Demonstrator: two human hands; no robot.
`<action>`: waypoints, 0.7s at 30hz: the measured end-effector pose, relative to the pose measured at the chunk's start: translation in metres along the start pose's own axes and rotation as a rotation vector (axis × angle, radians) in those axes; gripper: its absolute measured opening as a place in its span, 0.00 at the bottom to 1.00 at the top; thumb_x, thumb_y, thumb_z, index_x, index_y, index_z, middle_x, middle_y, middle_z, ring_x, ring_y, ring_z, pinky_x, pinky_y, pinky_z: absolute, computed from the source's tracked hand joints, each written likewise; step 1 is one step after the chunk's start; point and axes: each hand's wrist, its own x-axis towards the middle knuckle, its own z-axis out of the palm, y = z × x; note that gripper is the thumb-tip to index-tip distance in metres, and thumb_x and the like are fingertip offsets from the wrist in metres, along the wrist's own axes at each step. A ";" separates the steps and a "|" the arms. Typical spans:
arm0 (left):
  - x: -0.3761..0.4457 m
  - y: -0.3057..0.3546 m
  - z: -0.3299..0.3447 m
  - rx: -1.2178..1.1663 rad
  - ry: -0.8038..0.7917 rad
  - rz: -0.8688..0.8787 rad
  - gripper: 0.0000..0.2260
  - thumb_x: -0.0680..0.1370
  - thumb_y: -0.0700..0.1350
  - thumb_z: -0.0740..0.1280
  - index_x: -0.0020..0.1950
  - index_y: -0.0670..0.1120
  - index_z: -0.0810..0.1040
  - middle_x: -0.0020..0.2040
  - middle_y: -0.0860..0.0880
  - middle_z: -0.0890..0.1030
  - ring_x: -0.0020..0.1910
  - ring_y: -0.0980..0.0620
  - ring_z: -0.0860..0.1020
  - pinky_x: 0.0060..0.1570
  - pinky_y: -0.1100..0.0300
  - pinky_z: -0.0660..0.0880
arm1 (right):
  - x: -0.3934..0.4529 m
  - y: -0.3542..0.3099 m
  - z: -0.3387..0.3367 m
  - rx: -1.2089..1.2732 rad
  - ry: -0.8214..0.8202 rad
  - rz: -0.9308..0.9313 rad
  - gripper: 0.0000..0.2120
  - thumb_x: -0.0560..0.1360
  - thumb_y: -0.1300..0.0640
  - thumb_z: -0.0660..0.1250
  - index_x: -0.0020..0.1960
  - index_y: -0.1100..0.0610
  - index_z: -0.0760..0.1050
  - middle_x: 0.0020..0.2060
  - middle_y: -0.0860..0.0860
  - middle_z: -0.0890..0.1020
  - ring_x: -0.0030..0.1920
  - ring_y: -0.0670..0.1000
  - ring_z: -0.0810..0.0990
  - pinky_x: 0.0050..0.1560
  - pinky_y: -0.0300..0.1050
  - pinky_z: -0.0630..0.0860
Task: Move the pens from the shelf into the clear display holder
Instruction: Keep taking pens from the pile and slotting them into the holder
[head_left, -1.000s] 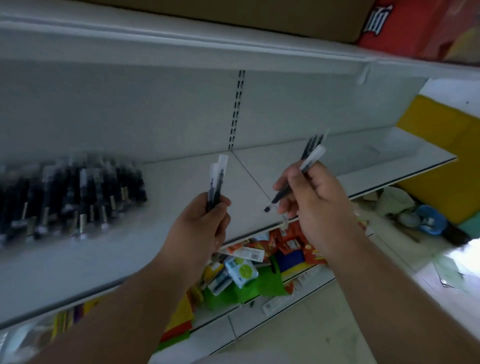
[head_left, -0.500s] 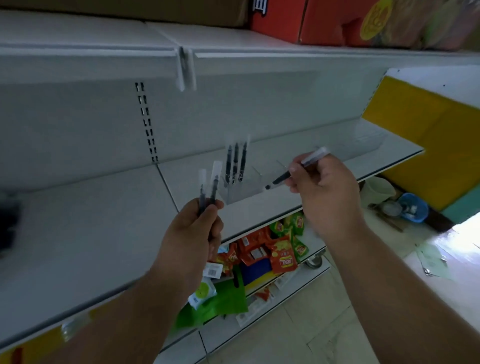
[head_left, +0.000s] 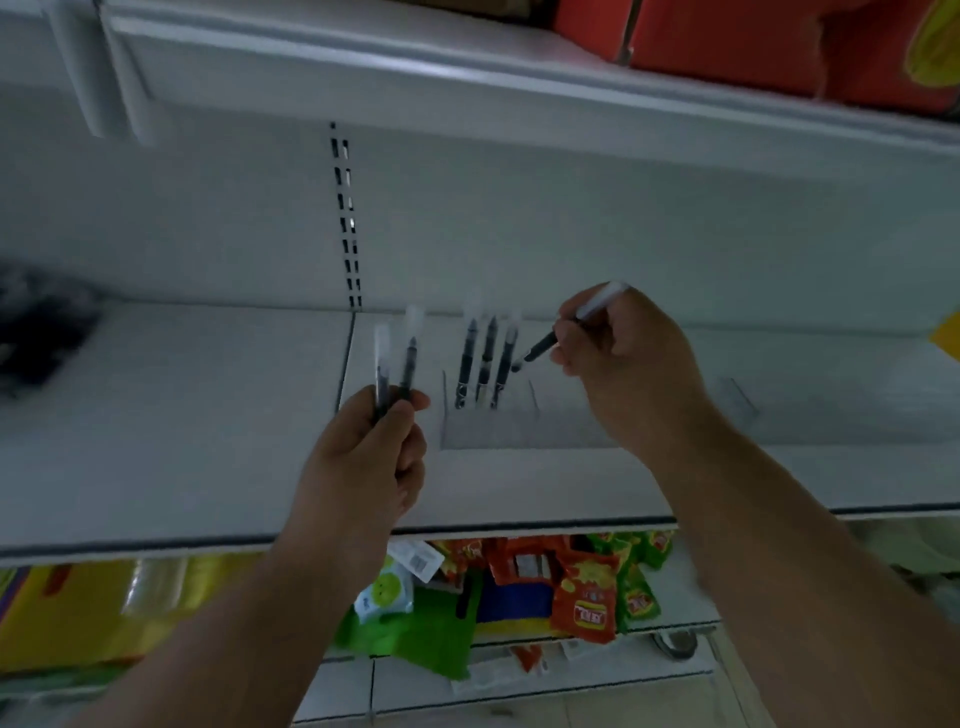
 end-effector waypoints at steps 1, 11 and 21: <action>-0.003 -0.003 0.004 -0.012 0.039 0.009 0.11 0.84 0.38 0.56 0.49 0.43 0.77 0.29 0.49 0.64 0.24 0.54 0.57 0.23 0.62 0.55 | 0.007 0.001 -0.003 0.001 -0.040 -0.032 0.06 0.79 0.57 0.66 0.46 0.48 0.73 0.38 0.45 0.82 0.41 0.46 0.83 0.50 0.54 0.81; -0.036 -0.029 0.039 -0.085 0.214 0.048 0.10 0.83 0.37 0.56 0.49 0.42 0.77 0.30 0.48 0.64 0.25 0.53 0.58 0.22 0.63 0.57 | 0.046 0.012 -0.023 -0.196 -0.298 -0.273 0.03 0.79 0.55 0.64 0.50 0.53 0.74 0.40 0.46 0.81 0.42 0.48 0.81 0.49 0.49 0.79; -0.037 -0.029 0.048 -0.069 0.196 0.030 0.09 0.83 0.37 0.57 0.52 0.40 0.77 0.30 0.47 0.64 0.26 0.53 0.58 0.23 0.63 0.55 | 0.041 0.029 0.004 -0.301 -0.384 -0.268 0.09 0.77 0.47 0.69 0.45 0.53 0.77 0.35 0.43 0.78 0.35 0.39 0.75 0.34 0.32 0.67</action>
